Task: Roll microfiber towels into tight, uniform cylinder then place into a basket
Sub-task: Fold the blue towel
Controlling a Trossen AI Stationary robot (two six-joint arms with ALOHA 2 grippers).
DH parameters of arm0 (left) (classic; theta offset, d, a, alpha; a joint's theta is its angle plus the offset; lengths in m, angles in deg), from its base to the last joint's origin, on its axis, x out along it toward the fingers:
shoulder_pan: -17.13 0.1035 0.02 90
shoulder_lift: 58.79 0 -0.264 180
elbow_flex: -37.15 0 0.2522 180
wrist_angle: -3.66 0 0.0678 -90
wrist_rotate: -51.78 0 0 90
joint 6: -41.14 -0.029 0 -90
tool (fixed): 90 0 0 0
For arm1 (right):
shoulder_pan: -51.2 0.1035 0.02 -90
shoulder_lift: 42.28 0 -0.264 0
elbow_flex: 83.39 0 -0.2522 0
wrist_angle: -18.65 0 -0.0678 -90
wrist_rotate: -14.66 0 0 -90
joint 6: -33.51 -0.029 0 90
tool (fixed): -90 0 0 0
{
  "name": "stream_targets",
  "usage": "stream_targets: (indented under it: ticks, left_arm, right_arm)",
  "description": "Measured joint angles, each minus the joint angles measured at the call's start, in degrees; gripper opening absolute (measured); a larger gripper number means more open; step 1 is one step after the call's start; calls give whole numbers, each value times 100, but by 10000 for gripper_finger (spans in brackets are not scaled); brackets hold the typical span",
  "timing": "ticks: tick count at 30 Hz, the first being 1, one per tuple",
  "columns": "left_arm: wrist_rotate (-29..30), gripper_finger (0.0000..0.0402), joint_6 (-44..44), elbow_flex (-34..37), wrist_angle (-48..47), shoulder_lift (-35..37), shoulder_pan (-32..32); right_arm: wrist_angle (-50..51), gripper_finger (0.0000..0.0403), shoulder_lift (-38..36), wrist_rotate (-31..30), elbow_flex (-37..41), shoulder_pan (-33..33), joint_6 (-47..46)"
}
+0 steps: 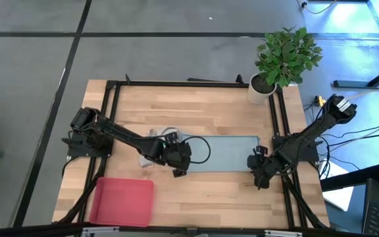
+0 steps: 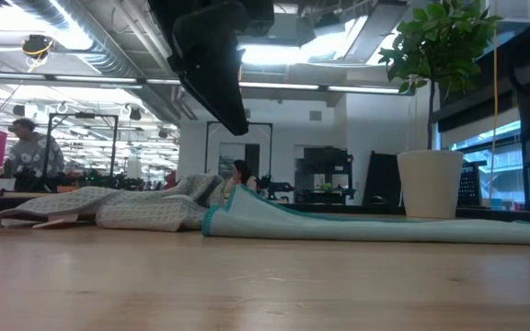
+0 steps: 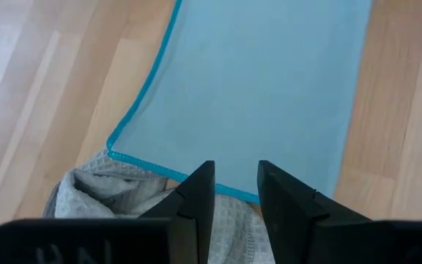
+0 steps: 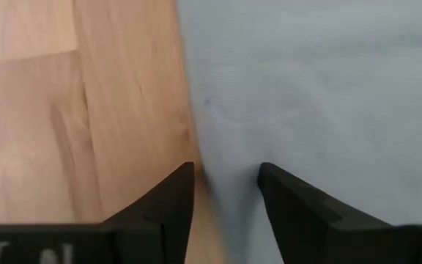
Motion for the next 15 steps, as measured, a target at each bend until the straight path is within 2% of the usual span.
stream_targets:
  ticks: [4,9,15]
  left_arm:
    - [0,94,0,0,0,0,-2]
    - [0,94,0,0,0,0,-2]
    - [2,94,-2,0,0,0,-2]
  right_arm:
    - [54,111,3,-169,19,-2,-76]
    - [87,21,12,-349,29,-4,-129]
    - [453,10,29,-357,-152,-10,31]
